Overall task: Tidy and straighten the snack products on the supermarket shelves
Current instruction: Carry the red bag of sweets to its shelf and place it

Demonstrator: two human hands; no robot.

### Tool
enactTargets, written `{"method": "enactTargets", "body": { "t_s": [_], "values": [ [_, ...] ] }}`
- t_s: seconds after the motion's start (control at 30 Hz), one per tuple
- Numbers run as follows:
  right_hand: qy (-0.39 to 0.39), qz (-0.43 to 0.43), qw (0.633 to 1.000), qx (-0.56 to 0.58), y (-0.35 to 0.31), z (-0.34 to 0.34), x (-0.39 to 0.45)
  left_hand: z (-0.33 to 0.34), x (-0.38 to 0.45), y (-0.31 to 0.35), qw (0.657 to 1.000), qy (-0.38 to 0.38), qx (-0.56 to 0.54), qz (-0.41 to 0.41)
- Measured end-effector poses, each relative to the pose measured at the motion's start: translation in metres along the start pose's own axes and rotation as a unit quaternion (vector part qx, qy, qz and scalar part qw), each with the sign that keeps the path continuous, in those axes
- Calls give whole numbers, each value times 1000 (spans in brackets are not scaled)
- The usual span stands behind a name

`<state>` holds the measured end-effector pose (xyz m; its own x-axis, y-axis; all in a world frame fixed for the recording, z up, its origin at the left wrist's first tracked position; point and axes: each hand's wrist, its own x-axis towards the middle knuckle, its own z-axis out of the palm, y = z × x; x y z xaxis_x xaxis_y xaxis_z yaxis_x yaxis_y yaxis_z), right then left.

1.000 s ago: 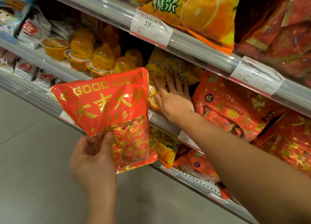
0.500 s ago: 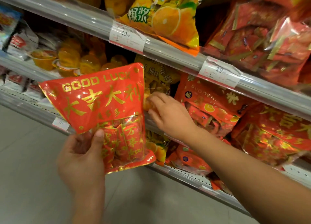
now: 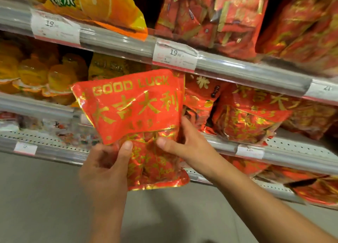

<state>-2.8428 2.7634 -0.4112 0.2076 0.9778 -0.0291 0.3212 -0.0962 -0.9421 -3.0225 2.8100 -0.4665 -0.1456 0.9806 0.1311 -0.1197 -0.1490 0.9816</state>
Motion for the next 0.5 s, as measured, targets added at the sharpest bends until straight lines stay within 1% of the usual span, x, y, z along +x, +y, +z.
{"method": "enactTargets", "body": {
  "t_s": [0.03,0.1,0.17,0.23,0.3,0.4,0.5],
  "values": [
    [26,2,1000,7,4,-2,-3,4,-4,2,999,-28,15,3],
    [89,5,996,18,18,-8,-9,11,-12,8,992,-108,58,7],
    [152,21,987,38,34,-15,-17,15,-18,10,977,-188,101,12],
    [186,30,979,73,49,-23,-28,18,-26,12,962,-239,125,28],
    [214,29,973,77,60,-30,-38,21,-32,12,954,-273,120,33],
    [262,36,961,75,71,-38,-51,26,-36,10,945,-299,124,50],
    [276,42,958,70,75,-50,-64,32,-33,8,933,-311,153,95]
  ]
}}
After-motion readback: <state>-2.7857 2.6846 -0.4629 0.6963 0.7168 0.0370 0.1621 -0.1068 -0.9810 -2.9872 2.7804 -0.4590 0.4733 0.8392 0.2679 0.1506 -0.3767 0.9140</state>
